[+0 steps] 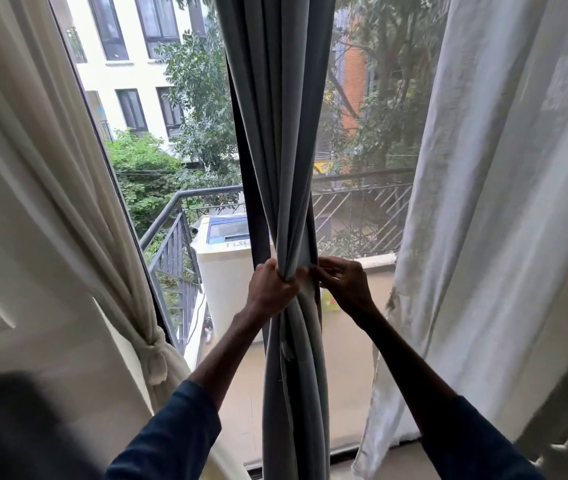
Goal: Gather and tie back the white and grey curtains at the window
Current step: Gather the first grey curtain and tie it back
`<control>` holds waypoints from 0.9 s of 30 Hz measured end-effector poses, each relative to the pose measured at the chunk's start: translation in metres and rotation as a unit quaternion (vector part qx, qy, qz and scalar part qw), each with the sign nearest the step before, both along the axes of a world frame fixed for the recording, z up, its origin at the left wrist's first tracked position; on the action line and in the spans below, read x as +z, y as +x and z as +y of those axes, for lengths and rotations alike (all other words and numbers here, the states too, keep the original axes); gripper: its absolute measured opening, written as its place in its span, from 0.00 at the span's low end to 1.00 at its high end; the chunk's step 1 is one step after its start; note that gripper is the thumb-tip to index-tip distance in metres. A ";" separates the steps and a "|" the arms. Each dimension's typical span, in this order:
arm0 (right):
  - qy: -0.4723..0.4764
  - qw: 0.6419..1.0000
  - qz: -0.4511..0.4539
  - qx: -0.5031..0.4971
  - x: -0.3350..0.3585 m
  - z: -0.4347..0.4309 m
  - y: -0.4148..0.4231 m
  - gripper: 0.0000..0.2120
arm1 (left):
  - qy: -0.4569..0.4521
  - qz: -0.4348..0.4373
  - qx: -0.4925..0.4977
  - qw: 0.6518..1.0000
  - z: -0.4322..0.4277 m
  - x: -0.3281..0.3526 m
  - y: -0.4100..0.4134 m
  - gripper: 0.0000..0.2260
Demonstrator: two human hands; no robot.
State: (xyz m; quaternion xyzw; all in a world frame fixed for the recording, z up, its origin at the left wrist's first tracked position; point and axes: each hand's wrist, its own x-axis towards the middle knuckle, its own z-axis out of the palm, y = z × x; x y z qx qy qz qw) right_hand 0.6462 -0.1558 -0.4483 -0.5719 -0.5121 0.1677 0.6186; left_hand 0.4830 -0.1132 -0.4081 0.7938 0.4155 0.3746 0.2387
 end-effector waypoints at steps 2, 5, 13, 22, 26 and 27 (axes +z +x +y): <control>-0.027 0.997 0.041 0.065 0.006 -0.001 0.005 0.12 | 0.003 -0.010 -0.031 0.999 0.006 -0.001 -0.007 0.23; -0.052 0.994 0.037 0.086 0.004 0.002 0.013 0.08 | -0.010 -0.010 -0.032 0.999 0.012 -0.003 -0.013 0.23; -0.122 0.971 -0.192 -0.077 -0.058 -0.008 0.014 0.11 | 0.018 0.072 0.080 0.994 0.005 -0.009 -0.016 0.19; -0.050 0.975 -0.151 -0.158 -0.075 -0.044 -0.034 0.03 | 0.038 0.197 0.117 0.973 -0.006 -0.033 -0.006 0.14; -0.031 0.986 -0.119 -0.113 -0.072 -0.048 -0.067 0.01 | 0.007 0.187 0.112 0.976 -0.011 -0.027 0.006 0.13; -0.021 0.989 -0.116 -0.089 -0.070 -0.049 -0.076 0.01 | -0.014 0.177 0.103 0.979 -0.013 -0.027 0.009 0.13</control>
